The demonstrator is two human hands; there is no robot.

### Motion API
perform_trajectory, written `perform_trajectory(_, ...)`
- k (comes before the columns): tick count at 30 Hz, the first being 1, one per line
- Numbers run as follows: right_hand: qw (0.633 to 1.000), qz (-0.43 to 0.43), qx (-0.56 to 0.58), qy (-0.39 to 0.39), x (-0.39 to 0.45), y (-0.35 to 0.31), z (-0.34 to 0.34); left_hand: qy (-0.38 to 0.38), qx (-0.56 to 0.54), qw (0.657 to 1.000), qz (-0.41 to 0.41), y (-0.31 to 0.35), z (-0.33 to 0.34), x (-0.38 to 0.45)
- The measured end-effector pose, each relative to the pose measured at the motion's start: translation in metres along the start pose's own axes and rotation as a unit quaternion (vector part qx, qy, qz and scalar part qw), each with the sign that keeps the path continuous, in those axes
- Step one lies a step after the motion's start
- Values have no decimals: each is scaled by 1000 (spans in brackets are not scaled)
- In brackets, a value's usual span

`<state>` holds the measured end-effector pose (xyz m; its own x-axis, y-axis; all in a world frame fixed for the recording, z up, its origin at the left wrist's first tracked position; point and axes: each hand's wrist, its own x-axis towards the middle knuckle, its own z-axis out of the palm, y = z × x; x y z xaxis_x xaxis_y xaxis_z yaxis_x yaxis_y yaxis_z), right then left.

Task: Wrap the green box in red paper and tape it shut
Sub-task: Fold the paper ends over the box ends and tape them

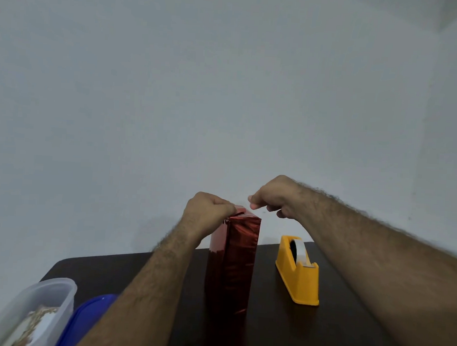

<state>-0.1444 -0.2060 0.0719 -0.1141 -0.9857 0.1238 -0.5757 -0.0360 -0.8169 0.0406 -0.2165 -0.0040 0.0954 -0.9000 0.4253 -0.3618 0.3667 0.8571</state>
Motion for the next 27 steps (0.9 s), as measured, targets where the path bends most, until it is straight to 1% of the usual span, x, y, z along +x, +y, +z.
perform_trajectory(7,999,2,-34,-4,-4,0,10,5,0,1000,5,0,1,0)
perform_trajectory(14,995,-1,-99,-8,-7,-8,11,5,-4,1000,2,1,0,-1)
perform_trajectory(19,981,-11,-192,0,-12,-14,11,3,8,1000,1,2,1,0)
perform_trajectory(22,959,-40,-279,12,-15,-20,13,4,11,1000,2,3,4,0)
perform_trajectory(23,954,-47,-297,5,-12,-22,14,3,13,1000,2,3,4,0)
perform_trajectory(24,957,-58,-285,-13,-18,-27,12,3,17,1000,2,3,4,1)
perform_trajectory(26,955,-58,-285,-64,-23,-35,11,1,23,1000,3,3,4,1)
perform_trajectory(27,950,-48,-303,-65,-22,-37,12,0,23,1000,3,3,4,2)
